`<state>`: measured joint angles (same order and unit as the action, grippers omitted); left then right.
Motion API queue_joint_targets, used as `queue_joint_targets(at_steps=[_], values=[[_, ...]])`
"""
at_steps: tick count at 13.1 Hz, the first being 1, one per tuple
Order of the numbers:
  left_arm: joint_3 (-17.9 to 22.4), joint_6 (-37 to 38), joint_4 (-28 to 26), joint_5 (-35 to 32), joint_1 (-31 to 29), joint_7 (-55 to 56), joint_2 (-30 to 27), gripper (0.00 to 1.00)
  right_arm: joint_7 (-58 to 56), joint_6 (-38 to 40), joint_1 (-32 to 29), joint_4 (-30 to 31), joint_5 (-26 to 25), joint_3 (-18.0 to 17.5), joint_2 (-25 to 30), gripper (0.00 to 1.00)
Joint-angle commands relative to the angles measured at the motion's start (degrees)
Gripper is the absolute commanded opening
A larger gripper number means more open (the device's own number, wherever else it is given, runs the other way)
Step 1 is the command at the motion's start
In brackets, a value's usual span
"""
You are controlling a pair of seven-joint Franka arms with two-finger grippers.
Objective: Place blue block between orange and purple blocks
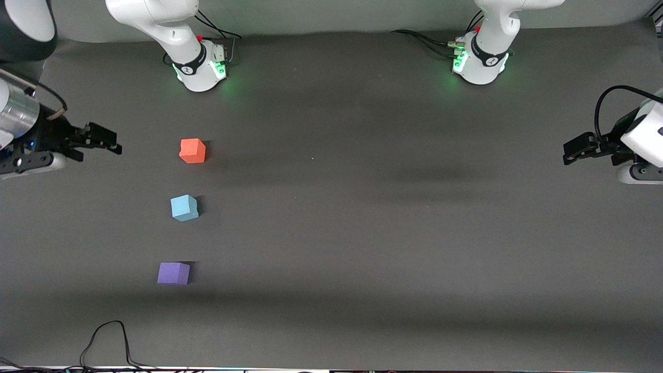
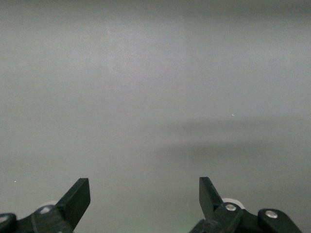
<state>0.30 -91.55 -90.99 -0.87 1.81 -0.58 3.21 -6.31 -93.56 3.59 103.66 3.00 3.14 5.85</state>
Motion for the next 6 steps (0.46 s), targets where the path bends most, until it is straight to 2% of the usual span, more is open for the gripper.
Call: queue_joint_targets(at_steps=[1,6], values=[[-0.4,1.1,0.5,0.5,-0.3,0.8,0.0,1.00,1.8,-2.1,-1.7,4.7,-1.9,-2.8,4.3,1.00],[-0.4,1.1,0.5,0.4,-0.3,0.8,0.0,1.00,1.8,-2.5,-1.2,4.4,-2.0,-2.6,4.3,1.00]])
